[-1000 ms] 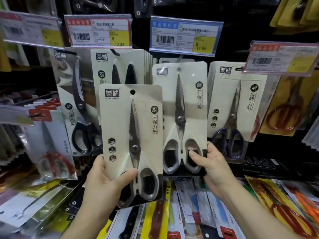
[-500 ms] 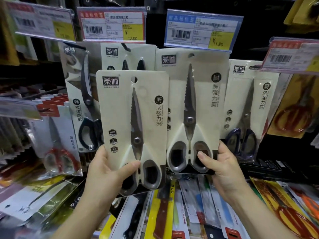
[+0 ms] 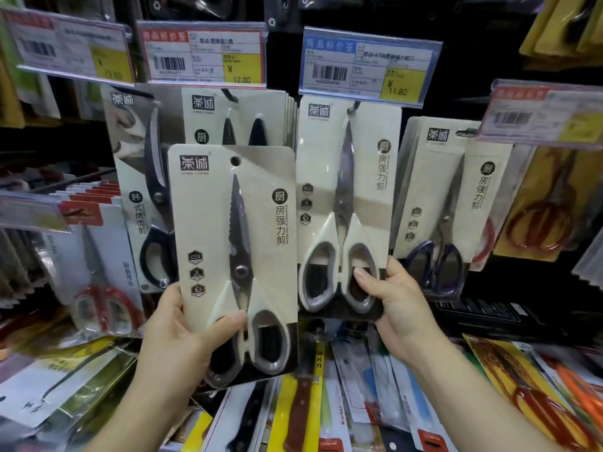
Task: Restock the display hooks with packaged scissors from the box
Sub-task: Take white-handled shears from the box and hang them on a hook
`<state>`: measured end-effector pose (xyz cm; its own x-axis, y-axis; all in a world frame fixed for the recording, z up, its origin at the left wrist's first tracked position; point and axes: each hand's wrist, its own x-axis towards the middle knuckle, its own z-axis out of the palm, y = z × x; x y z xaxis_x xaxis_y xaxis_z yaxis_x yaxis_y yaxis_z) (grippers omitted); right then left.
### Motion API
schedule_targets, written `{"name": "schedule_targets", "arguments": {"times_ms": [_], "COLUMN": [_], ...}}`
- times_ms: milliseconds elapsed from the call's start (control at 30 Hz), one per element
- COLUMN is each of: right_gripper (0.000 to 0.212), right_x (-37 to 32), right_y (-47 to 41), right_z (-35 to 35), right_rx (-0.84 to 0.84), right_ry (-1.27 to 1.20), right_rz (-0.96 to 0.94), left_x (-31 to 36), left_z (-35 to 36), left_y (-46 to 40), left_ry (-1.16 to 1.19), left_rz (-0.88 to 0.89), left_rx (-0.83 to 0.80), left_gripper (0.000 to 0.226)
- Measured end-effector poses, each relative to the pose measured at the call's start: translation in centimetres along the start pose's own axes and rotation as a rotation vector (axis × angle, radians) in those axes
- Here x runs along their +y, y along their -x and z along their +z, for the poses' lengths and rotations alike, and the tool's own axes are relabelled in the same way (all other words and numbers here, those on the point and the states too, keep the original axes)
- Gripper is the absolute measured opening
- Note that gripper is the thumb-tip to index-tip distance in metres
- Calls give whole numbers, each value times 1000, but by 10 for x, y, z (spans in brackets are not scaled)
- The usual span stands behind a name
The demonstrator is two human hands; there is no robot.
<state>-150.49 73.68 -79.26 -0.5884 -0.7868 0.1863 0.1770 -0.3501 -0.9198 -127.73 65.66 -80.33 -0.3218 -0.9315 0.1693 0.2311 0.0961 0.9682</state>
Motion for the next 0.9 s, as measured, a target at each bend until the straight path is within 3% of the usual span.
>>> {"name": "schedule_targets", "arguments": {"times_ms": [100, 133, 233, 333, 367, 500, 567, 733, 900], "right_gripper": [23, 30, 83, 77, 70, 46, 43, 36, 34], "right_x": [0, 0, 2, 2, 0, -26, -31, -46, -62], "right_y": [-16, -20, -16, 7, 16, 52, 58, 41, 17], "right_z": [5, 7, 13, 11, 10, 16, 17, 22, 25], "right_rx": [101, 138, 220, 300, 281, -31, -125, 25, 42], "right_ry": [150, 226, 527, 760, 762, 226, 235, 238, 291], "right_rz": [41, 59, 160, 197, 187, 78, -21, -275, -386], "left_x": [0, 0, -3, -10, -13, -14, -8, 14, 30], "left_z": [1, 2, 10, 22, 27, 48, 60, 85, 94], "left_y": [1, 2, 7, 12, 13, 16, 16, 4, -15], "left_ry": [-29, -33, -14, -4, -9, -21, -31, -48, -40], "left_rz": [4, 6, -8, -25, -28, 8, 47, 209, 319], "left_rx": [-27, -31, -67, -113, -127, -145, -157, -220, -230], "left_gripper": [58, 57, 55, 60, 65, 72, 70, 67, 70]}}
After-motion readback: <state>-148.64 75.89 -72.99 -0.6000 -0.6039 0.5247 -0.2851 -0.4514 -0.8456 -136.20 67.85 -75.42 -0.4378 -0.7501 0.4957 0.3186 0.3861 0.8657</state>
